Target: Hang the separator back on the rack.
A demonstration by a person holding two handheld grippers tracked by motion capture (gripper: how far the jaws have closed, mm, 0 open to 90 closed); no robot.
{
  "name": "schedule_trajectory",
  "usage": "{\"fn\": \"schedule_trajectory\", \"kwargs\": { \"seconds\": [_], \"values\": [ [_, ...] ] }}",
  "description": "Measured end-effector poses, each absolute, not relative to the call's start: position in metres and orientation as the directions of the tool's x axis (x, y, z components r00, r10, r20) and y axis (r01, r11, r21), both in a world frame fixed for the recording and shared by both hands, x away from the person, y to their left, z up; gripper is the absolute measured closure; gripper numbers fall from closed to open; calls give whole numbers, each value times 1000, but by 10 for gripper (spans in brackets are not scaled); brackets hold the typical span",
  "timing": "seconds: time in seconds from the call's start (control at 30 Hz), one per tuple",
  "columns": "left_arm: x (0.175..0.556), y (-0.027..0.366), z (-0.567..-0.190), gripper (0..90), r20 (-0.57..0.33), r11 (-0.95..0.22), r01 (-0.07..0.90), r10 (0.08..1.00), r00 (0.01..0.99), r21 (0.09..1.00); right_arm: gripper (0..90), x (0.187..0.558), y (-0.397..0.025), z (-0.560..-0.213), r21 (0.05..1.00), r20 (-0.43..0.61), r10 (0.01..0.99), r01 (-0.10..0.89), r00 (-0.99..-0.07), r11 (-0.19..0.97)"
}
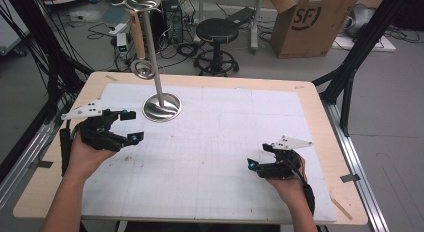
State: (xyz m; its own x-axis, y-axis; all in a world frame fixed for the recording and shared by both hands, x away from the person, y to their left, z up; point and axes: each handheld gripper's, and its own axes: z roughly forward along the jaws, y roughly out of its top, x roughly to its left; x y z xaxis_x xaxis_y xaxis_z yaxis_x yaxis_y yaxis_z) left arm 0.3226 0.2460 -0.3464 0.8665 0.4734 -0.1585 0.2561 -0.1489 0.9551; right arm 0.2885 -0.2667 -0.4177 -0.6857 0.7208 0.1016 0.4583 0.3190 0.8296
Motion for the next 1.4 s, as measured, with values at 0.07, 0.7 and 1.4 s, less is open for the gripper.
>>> {"fn": "schedule_trajectory", "kwargs": {
  "seconds": [0.07, 0.7, 1.4],
  "values": [
    [322, 245, -351, 118, -167, -143, 261, 470, 867, 955, 161, 288, -267, -418, 828, 103, 723, 461, -684, 318],
    [318, 243, -386, 63, -145, -217, 297, 524, 839, 930, 160, 289, -270, -417, 827, 91, 731, 461, -677, 323],
    [318, 243, -392, 62, -150, -222, 308, 533, 833, 925, 161, 290, -269, -419, 823, 90, 729, 463, -679, 330]
  ]
}}
